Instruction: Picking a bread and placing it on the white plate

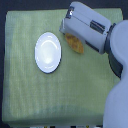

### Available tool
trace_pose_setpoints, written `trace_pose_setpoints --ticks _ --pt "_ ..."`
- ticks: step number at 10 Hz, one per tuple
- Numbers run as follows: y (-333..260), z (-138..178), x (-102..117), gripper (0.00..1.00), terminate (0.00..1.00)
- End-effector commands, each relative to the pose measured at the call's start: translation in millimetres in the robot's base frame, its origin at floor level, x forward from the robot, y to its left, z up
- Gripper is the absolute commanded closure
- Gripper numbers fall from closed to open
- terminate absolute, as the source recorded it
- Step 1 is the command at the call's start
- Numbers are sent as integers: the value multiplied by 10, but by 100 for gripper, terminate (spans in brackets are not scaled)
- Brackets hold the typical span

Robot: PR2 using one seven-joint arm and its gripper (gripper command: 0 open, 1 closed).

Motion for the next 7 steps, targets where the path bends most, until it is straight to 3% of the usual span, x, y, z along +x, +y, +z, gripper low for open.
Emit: trace_pose_setpoints --ticks 1,7 --pt "-47 73 47 100 0" --pt "-197 109 124 100 0"
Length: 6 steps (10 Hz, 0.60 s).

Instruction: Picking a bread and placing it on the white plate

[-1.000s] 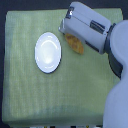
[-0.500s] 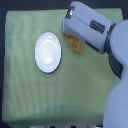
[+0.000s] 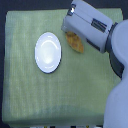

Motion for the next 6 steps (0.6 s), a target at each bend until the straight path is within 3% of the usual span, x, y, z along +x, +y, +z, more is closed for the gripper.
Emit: trace_pose_setpoints --ticks 1,6 --pt "-132 51 66 100 0" --pt "-184 98 80 100 0"
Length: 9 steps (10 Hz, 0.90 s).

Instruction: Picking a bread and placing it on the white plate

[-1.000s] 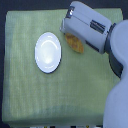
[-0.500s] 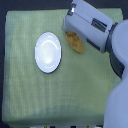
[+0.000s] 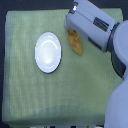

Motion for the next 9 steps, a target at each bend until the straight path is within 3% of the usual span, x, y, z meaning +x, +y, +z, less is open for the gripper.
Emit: trace_pose_setpoints --ticks 1,6,9 --pt "-65 73 28 100 0" --pt "-93 298 -21 100 0" --pt "-32 1003 -82 100 0"
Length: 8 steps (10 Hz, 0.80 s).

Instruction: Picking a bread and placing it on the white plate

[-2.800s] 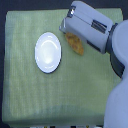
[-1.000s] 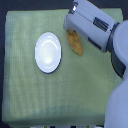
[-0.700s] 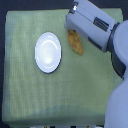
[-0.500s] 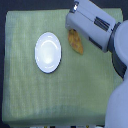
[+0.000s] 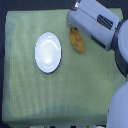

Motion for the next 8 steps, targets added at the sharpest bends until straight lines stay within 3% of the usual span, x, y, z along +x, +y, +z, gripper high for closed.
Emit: trace_pose_setpoints --ticks 1,4,8 --pt "115 851 -61 100 0" --pt "622 952 -216 100 0" --pt "1743 867 -482 100 0"
